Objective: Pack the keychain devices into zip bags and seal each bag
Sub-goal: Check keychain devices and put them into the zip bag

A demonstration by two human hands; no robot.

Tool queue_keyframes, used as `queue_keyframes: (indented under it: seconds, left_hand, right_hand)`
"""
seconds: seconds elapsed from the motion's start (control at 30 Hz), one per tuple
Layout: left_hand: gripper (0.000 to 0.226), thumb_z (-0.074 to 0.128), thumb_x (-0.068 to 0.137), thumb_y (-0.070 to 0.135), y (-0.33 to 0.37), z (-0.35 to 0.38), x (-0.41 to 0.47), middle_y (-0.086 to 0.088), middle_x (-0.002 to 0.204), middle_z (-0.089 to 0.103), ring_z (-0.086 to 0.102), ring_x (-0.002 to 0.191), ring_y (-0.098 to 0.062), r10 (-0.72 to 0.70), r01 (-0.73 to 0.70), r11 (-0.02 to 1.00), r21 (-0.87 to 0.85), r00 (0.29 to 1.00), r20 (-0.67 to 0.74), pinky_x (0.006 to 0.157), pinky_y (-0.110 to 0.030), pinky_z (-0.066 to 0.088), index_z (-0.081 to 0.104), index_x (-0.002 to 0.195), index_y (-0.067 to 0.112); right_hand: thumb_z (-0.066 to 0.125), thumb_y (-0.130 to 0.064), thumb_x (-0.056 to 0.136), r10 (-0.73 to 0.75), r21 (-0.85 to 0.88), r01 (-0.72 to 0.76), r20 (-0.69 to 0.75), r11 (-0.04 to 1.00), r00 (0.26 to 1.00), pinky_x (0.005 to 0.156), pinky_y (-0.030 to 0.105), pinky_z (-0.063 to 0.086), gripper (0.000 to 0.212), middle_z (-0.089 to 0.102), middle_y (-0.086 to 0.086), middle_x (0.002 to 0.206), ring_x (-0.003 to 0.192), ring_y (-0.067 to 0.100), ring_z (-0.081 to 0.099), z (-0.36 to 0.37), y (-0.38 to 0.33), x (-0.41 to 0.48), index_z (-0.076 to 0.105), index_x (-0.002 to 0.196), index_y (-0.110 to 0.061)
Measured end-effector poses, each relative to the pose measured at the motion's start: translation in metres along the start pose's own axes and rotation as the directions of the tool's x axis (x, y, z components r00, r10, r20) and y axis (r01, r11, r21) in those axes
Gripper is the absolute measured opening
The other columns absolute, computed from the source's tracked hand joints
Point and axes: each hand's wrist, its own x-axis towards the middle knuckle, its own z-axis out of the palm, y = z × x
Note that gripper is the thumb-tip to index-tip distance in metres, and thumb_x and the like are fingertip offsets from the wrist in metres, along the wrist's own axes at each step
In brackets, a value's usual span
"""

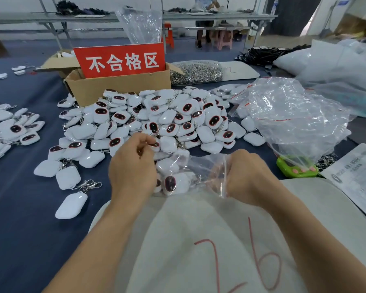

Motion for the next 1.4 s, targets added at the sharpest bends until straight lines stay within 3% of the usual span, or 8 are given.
queue_keyframes:
  seconds: [0.13,0.33,0.47,0.57,0.93,1.13,1.3,1.4]
  left_hand:
    - [0.014,0.064,0.085,0.026,-0.01,-0.001,0.008,0.025,0.073,0.066,0.062,0.075,-0.006,-0.118,0.119,0.989,0.093,0.993,-0.013,0.065,-0.03,0.044,0.069,0.077,0.037]
    - [0.014,0.071,0.077,0.042,-0.004,0.002,0.002,0.034,0.079,0.061,0.059,0.072,-0.001,-0.018,-0.064,0.957,0.283,0.96,0.281,0.062,-0.026,0.04,0.065,0.085,0.051]
    - [0.032,0.074,0.063,0.06,-0.001,-0.003,-0.001,0.025,0.093,0.056,0.053,0.085,-0.002,0.161,-0.298,0.926,0.23,0.866,0.473,0.069,-0.028,0.041,0.066,0.093,0.05]
    - [0.048,0.07,0.053,0.07,0.001,-0.004,-0.002,0.03,0.105,0.055,0.049,0.101,0.004,0.182,-0.334,0.92,0.207,0.829,0.53,0.084,-0.029,0.044,0.069,0.098,0.051]
    - [0.012,0.07,0.068,0.057,-0.001,0.0,-0.007,0.027,0.066,0.067,0.062,0.07,-0.001,0.021,-0.124,0.969,0.216,0.904,0.427,0.064,-0.029,0.045,0.075,0.074,0.048]
    - [0.074,0.017,0.094,0.078,0.001,0.002,-0.007,0.024,0.068,0.071,0.065,0.074,-0.001,-0.043,0.033,0.997,0.065,0.987,0.157,0.076,-0.032,0.044,0.077,0.07,0.043]
    - [0.036,0.05,0.079,0.065,0.006,0.006,-0.011,0.017,0.07,0.07,0.064,0.074,-0.008,-0.017,-0.034,0.972,0.234,0.977,0.212,0.069,-0.029,0.047,0.075,0.082,0.04]
    - [0.012,0.062,0.08,0.055,0.005,0.006,-0.012,0.029,0.073,0.068,0.055,0.073,0.004,-0.062,-0.087,0.89,0.448,0.95,0.308,0.061,-0.018,0.031,0.074,0.083,0.053]
  right_hand:
    - [0.079,-0.013,0.073,-0.039,0.051,0.038,0.007,0.998,0.999,0.056,0.026,0.06,0.02,0.07,-0.012,0.057,0.051,0.004,0.067,-0.013,0.01,-0.005,0.079,0.075,-0.033]
    - [0.064,-0.008,0.089,0.093,0.314,0.107,-0.561,0.943,0.823,0.063,0.017,0.044,0.027,0.066,-0.007,0.061,0.057,0.007,0.057,-0.002,0.018,0.012,0.077,0.089,-0.032]
    - [0.049,-0.001,0.099,-0.058,0.227,0.125,-0.278,0.966,0.959,0.096,0.0,0.037,0.054,0.061,-0.009,0.136,0.119,0.011,0.061,0.01,0.014,0.024,0.064,0.138,-0.035]
    - [0.046,0.001,0.099,-0.199,0.005,0.201,-0.116,0.98,0.973,0.121,0.018,0.017,0.059,0.041,-0.007,0.161,0.149,0.014,0.032,0.014,0.018,0.03,0.054,0.15,-0.028]
    - [0.062,-0.012,0.09,0.012,0.056,0.008,-0.336,0.998,0.942,0.103,0.033,0.046,0.041,0.062,-0.003,0.137,0.124,0.022,0.057,0.009,0.024,0.023,0.071,0.124,-0.034]
    - [0.062,-0.031,0.096,0.044,-0.038,-0.055,-0.242,0.998,0.969,0.103,0.039,0.046,0.048,0.051,0.001,0.141,0.132,0.026,0.049,0.005,0.024,0.023,0.056,0.144,-0.035]
    - [0.067,-0.035,0.094,0.143,0.005,-0.15,-0.345,0.989,0.928,0.084,0.036,0.046,0.029,0.069,-0.005,0.121,0.111,0.028,0.064,0.006,0.022,0.023,0.072,0.123,-0.034]
    - [0.057,-0.03,0.098,0.125,0.14,-0.067,-0.468,0.988,0.875,0.062,0.037,0.04,0.028,0.062,-0.004,0.068,0.07,0.026,0.054,0.007,0.025,0.026,0.065,0.076,-0.013]
